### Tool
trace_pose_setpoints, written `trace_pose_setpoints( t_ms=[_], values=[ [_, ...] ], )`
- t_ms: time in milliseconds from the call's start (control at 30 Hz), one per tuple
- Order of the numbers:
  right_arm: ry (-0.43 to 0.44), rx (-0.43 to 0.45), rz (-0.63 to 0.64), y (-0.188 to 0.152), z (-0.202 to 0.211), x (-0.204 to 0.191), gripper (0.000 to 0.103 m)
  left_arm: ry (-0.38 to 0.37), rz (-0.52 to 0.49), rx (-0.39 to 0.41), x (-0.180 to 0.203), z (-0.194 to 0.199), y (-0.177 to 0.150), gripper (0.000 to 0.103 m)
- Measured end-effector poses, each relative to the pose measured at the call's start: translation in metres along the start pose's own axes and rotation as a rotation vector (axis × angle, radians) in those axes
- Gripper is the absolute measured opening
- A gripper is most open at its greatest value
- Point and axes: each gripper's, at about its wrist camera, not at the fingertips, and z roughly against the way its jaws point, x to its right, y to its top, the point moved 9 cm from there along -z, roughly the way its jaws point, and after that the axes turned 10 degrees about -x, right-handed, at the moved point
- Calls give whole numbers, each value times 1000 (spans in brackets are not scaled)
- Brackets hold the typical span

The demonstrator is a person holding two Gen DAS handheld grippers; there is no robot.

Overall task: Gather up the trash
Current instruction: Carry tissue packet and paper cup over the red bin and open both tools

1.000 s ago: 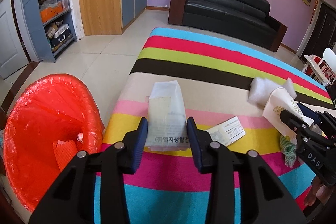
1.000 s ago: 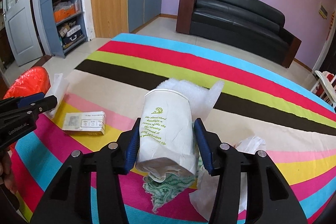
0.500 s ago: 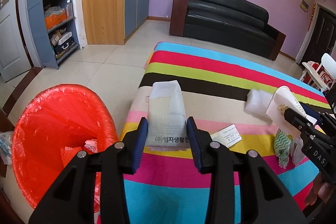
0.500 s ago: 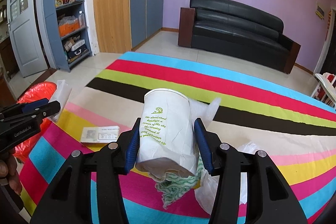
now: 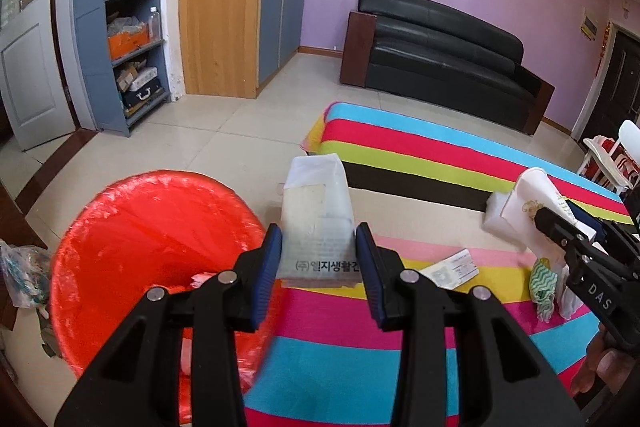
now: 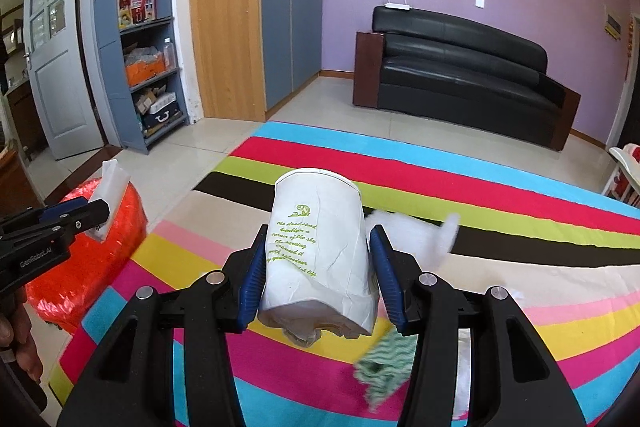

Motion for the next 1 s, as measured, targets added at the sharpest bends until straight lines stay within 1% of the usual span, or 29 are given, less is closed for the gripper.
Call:
trace_pose_setpoints(
  t_ms=[433, 700, 1000],
  values=[
    [66, 26, 1, 19, 5, -48, 48, 29, 65, 40, -48, 28, 4, 37],
    [105, 48, 29, 29, 13, -81, 48, 43, 114, 63, -76, 46, 3, 38],
    [147, 73, 69, 42, 22, -115, 48, 78, 174, 90, -110, 63, 3, 38]
  ],
)
